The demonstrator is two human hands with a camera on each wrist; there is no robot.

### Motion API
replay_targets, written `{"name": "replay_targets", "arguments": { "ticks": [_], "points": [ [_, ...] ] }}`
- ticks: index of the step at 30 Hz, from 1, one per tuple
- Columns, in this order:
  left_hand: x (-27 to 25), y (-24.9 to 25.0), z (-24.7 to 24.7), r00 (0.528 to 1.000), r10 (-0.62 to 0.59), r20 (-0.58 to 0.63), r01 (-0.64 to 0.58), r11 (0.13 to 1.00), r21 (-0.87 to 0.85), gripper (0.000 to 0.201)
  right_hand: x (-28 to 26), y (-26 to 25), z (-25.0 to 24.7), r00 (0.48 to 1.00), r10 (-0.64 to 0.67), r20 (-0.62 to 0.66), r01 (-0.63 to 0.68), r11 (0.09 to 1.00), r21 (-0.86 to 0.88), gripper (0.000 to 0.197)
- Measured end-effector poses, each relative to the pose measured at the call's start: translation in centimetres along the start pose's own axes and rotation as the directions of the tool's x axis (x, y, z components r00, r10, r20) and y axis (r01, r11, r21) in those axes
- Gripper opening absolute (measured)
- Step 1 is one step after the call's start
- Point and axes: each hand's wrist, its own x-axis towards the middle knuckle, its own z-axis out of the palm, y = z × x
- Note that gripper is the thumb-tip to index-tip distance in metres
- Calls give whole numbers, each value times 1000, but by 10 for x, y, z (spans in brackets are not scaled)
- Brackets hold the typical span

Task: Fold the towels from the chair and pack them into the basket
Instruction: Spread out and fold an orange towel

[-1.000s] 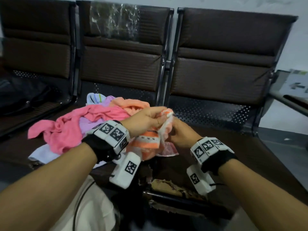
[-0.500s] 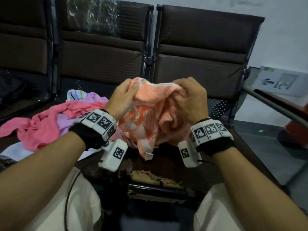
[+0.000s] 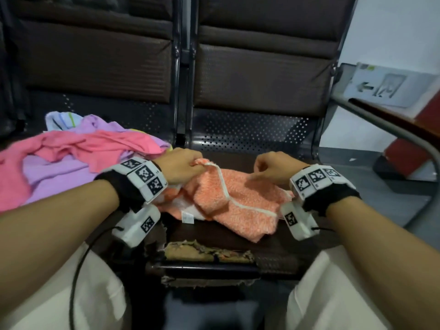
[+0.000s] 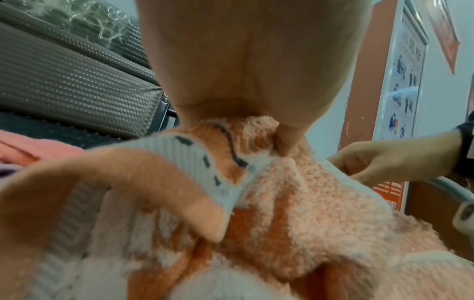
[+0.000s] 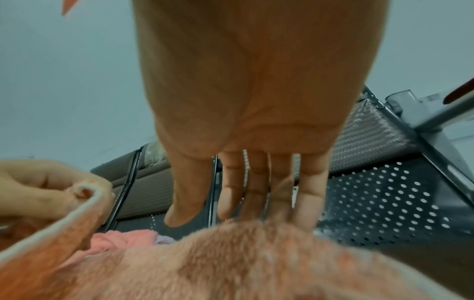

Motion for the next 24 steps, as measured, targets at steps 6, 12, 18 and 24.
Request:
{"name": "replay_targets", "arguments": {
  "ticks": [6, 12, 18, 24],
  "points": [
    [0, 6, 2, 994, 103, 40, -104, 994, 25, 27, -16, -4, -5, 902, -70, 427, 45, 997, 68, 35],
    [-4, 24, 9, 970, 83, 230, -88, 996, 9, 41, -30, -16, 6, 820, -23, 573, 158, 969, -188, 35],
    [-3, 36, 10, 951, 137, 277, -88, 980, -181, 55, -38, -31, -4, 943, -328, 55, 320, 940, 115, 3],
    [4, 42, -1, 983, 156, -100, -184, 894, -408, 27, -42, -40, -19, 881, -249, -403, 412, 823, 391, 7]
  ]
}}
